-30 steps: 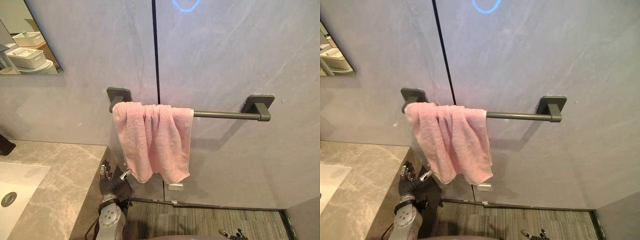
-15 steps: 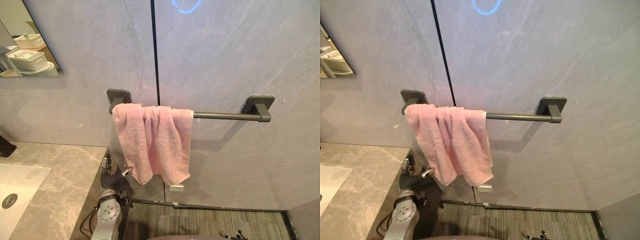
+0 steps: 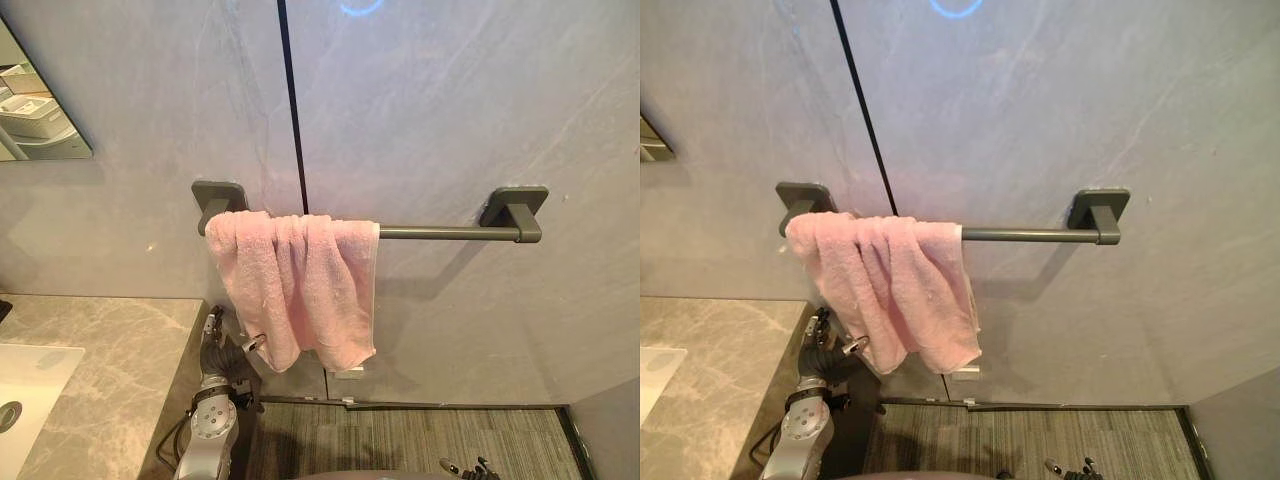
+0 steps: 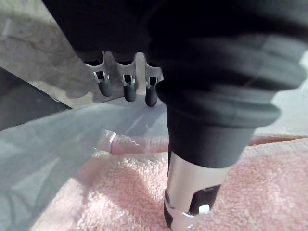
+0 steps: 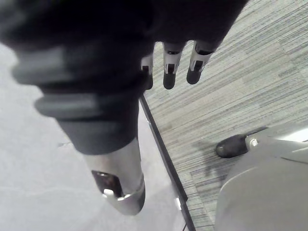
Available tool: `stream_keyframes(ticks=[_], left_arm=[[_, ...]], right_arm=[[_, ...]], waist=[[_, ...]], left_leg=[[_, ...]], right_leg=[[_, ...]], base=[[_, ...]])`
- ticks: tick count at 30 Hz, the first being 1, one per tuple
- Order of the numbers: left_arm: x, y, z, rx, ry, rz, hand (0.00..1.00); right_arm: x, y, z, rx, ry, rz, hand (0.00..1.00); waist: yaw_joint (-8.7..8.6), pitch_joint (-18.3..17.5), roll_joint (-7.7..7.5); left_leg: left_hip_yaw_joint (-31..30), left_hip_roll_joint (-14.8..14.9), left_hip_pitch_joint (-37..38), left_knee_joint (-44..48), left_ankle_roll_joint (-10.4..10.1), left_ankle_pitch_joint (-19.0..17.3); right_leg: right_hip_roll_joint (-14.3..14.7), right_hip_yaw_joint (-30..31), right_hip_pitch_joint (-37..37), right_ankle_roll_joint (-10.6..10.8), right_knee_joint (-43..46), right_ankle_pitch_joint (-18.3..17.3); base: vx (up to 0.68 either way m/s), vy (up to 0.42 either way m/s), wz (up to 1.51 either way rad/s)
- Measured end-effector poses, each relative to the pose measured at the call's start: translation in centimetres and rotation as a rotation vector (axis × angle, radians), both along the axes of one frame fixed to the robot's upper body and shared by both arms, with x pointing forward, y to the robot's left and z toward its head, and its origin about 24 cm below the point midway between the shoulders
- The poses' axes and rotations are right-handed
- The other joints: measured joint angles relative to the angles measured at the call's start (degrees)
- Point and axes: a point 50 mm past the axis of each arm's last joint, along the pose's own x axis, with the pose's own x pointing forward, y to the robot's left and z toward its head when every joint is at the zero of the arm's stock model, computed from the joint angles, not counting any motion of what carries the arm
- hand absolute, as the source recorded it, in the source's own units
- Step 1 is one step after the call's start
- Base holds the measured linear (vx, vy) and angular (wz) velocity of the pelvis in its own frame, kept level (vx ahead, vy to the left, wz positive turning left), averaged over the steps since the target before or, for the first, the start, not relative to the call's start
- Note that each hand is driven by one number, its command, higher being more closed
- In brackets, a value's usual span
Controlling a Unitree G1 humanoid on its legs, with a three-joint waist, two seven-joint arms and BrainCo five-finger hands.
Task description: Organize washtable
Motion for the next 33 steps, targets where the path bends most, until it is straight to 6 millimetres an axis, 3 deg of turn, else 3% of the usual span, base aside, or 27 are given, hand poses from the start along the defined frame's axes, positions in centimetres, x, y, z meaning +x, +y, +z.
stream_keyframes(ticks=[1, 2, 12, 25, 33], left_arm=[[0.0, -0.1, -0.1, 0.001, 0.003, -0.005, 0.00], [0.0, -0.2, -0.1, 0.000, 0.007, -0.012, 1.00], [1.6, -2.3, 0.6, 0.034, -0.018, -0.175, 1.00], [2.0, -2.5, 0.9, 0.032, -0.033, -0.182, 1.00], [2.0, -2.3, 1.0, 0.019, -0.039, -0.168, 1.00]], right_arm=[[0.0, 0.0, 0.0, 0.000, 0.000, 0.000, 0.00], [0.0, 0.0, 0.0, 0.000, 0.000, 0.000, 0.00], [0.5, 0.0, 0.1, 0.000, -0.010, 0.012, 0.00], [0.6, 0.1, 0.1, 0.010, -0.018, 0.024, 0.00], [3.8, -0.3, 1.8, -0.027, -0.183, 0.050, 0.00]], waist=[[-0.03, 0.0, 0.00], [-0.06, 0.0, 0.02], [-1.48, -0.3, 0.43], [-1.52, -0.6, 0.91], [-1.56, -0.6, 0.48]], left_leg=[[0.0, 0.0, 0.0, 0.0, 0.0, 0.0], [0.0, 0.0, 0.0, 0.0, -0.1, -0.1], [0.6, -0.1, -0.7, 0.1, -0.1, -0.1], [-0.2, 0.0, -0.6, 0.1, 0.2, -0.3], [-0.3, 0.0, -0.6, 0.0, 0.2, -0.3]], right_leg=[[0.0, 0.0, 0.0, 0.0, 0.0, 0.0], [0.0, 0.1, -0.1, 0.0, 0.0, 0.1], [0.2, 1.7, -1.7, 0.0, -0.4, 1.1], [0.3, 2.3, -1.8, 0.1, -0.5, 1.5], [0.3, 2.4, -1.8, 0.1, -0.4, 1.5]], base=[[-0.04, -0.020, -0.02], [-0.04, -0.018, -0.05], [-0.02, -0.019, -0.11], [-0.04, -0.021, -0.03], [0.00, -0.003, 0.00]])
